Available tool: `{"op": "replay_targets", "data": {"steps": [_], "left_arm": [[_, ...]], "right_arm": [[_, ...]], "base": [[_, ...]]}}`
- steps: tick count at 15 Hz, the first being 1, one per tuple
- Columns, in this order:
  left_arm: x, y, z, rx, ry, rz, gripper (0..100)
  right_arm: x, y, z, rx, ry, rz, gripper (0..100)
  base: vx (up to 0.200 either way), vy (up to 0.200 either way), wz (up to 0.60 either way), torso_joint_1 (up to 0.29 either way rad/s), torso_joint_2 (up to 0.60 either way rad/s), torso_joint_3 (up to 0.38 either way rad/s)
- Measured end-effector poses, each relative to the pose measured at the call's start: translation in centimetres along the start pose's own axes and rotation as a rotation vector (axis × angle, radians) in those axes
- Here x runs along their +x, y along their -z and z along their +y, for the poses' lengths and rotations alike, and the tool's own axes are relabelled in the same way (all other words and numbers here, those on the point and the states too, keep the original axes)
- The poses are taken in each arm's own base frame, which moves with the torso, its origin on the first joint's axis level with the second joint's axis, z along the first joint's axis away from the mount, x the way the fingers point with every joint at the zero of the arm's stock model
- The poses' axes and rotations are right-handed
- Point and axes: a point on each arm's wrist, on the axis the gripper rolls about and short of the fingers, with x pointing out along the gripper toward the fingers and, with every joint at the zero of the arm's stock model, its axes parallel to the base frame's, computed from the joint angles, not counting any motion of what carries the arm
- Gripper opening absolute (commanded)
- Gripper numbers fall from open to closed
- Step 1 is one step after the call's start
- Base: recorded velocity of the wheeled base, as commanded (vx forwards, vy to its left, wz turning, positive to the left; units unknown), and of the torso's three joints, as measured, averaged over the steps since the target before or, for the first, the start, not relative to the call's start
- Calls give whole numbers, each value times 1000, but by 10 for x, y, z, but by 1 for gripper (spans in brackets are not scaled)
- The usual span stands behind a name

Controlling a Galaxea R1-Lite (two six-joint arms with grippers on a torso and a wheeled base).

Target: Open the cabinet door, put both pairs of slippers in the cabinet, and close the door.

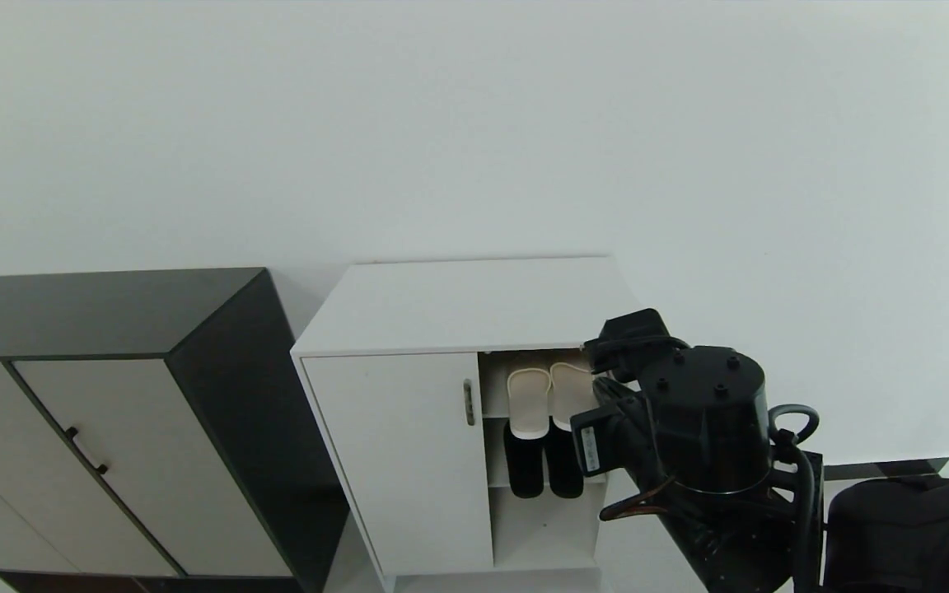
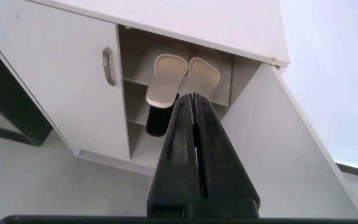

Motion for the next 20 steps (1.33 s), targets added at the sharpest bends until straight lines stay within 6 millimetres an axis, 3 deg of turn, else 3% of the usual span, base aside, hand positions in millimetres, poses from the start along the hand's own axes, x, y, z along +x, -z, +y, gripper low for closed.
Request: {"op": "replay_targets", "data": {"steps": [10,16,20], "left_arm": [[0,0,0,2,1,0,0],[0,0,0,2,0,0,0],[0,0,0,2,0,0,0]], "right_arm": [[0,2,0,-5,-11,7,0],[1,2,-1,-5,-9,8,0],[8,1,-10,3,24,9,0]], "base": [[0,0,0,0,0,0],[0,0,-600,5,1,3],[0,0,0,0,0,0]]}}
